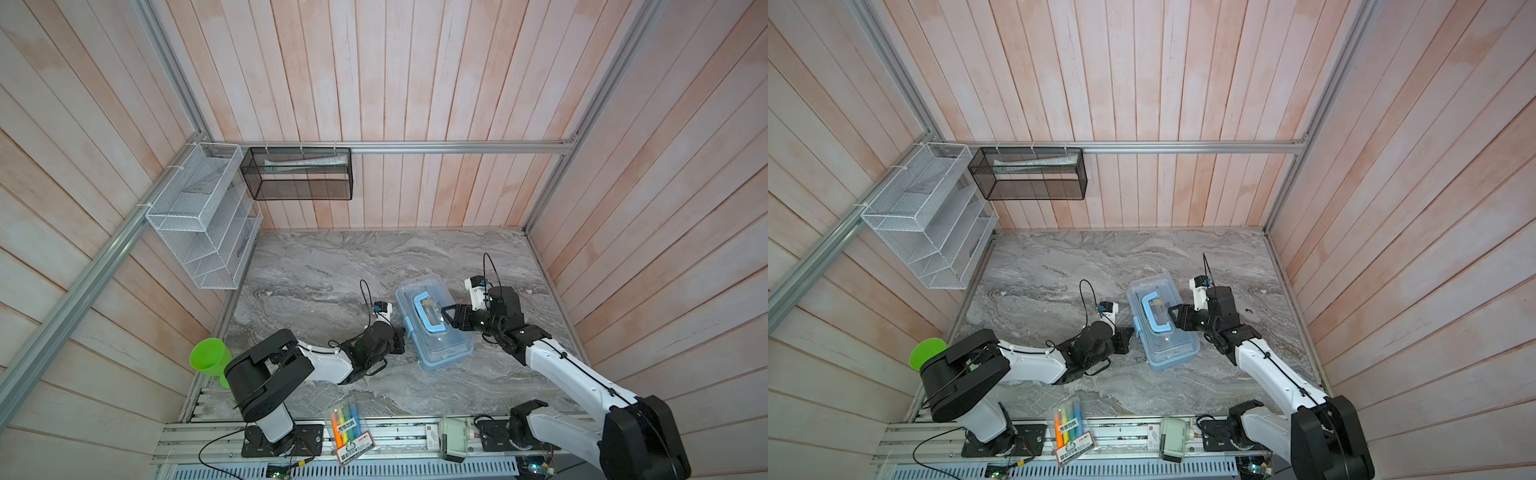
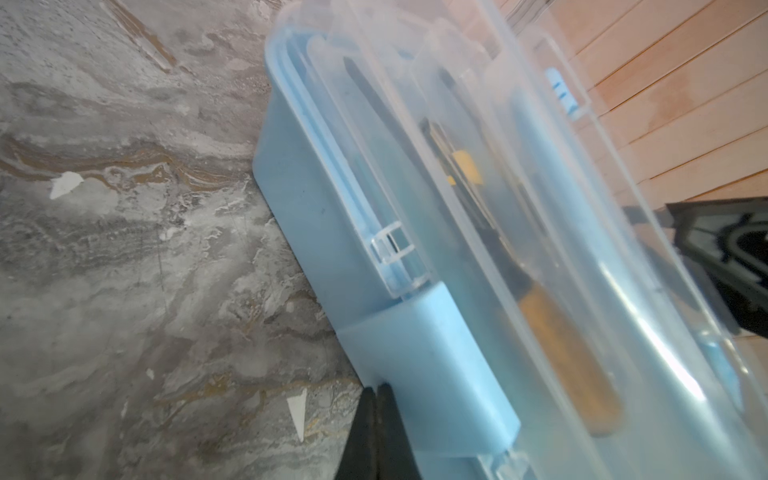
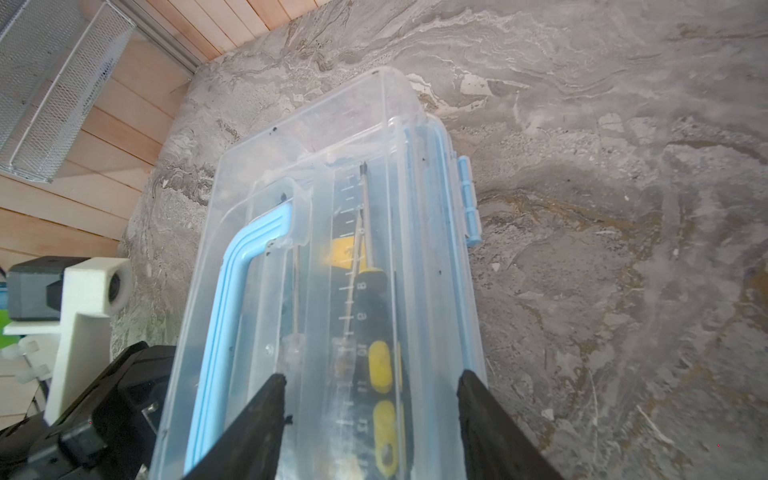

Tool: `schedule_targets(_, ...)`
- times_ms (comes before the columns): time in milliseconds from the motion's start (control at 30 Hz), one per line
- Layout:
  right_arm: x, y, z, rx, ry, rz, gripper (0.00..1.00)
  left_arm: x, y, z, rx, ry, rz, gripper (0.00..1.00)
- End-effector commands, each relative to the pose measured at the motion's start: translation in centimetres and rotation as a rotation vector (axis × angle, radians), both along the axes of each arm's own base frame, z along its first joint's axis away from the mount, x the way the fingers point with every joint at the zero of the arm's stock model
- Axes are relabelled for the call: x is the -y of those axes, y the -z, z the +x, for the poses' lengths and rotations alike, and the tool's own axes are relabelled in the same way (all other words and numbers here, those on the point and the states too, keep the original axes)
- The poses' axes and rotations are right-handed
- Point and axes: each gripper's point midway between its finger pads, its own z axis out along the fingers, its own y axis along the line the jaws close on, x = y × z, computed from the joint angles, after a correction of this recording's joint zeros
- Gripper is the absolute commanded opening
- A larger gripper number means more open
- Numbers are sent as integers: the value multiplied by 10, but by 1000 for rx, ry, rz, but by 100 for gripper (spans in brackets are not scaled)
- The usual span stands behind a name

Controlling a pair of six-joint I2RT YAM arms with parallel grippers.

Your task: Pack the tool kit

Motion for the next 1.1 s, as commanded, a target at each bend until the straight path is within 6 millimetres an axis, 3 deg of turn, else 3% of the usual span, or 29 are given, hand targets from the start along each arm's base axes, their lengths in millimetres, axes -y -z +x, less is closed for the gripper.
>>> schedule_targets(0,-17,23,-24,-95,-80,18,62,26,-16,-1,29,69,-56,0)
schedule_targets(300,-30,23,-29,-99,-116,37,62,35,-23,4,48,76,-71,0)
schedule_targets(533,-39,22,-34,-104,-142,74,62,38,-49,10,119,73,-101,0)
schedule_targets(867,-59,21,-43,-110,-210,122,62,47,-69,16,188,99,-101,0)
schedule_targets(933,-54,20,-39,-104,-175,94,62,43,-67,16,183,89,-82,0)
schedule_targets(1067,-29,19,-28,-80,-63,-19,62,14,-43,12,130,9,8,0)
